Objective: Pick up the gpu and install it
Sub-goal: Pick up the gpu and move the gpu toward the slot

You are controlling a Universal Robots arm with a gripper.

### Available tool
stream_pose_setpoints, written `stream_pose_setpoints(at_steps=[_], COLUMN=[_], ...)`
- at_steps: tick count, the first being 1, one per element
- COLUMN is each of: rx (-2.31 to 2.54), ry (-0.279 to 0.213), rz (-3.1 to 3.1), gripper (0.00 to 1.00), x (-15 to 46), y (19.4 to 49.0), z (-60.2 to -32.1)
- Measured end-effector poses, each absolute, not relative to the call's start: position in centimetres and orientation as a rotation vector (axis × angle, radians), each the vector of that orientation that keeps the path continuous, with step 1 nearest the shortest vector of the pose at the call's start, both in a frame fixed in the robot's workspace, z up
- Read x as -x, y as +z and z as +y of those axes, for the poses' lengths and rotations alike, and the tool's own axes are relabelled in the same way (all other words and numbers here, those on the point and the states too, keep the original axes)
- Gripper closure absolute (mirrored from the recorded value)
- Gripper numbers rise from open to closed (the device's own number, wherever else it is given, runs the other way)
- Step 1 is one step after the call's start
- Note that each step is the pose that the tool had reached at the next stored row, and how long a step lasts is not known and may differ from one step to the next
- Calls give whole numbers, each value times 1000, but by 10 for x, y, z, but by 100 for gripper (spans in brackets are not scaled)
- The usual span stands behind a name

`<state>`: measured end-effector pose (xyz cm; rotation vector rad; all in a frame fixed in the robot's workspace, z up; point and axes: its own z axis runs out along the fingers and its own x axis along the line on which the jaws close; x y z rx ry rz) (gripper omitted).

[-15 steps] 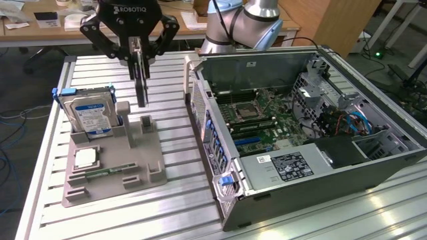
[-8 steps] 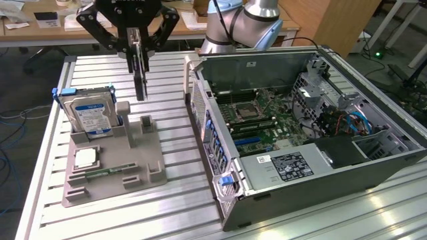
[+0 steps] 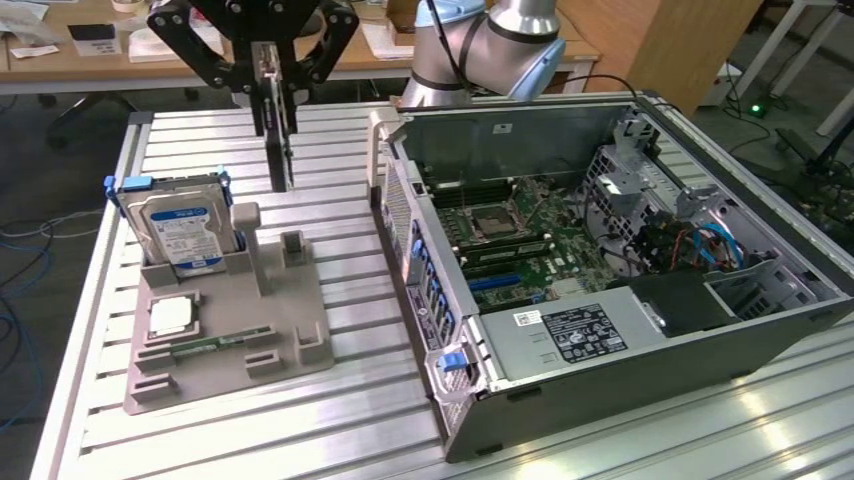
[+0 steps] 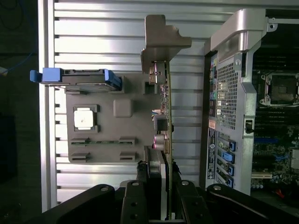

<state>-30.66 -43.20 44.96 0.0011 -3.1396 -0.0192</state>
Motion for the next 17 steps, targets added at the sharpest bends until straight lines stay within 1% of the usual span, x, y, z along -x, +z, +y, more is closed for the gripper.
stream_pose_setpoints(at_steps=[17], rx=[-2], ry=[-19], rz=[-3140], gripper=[72], x=[290], y=[450], z=[-432])
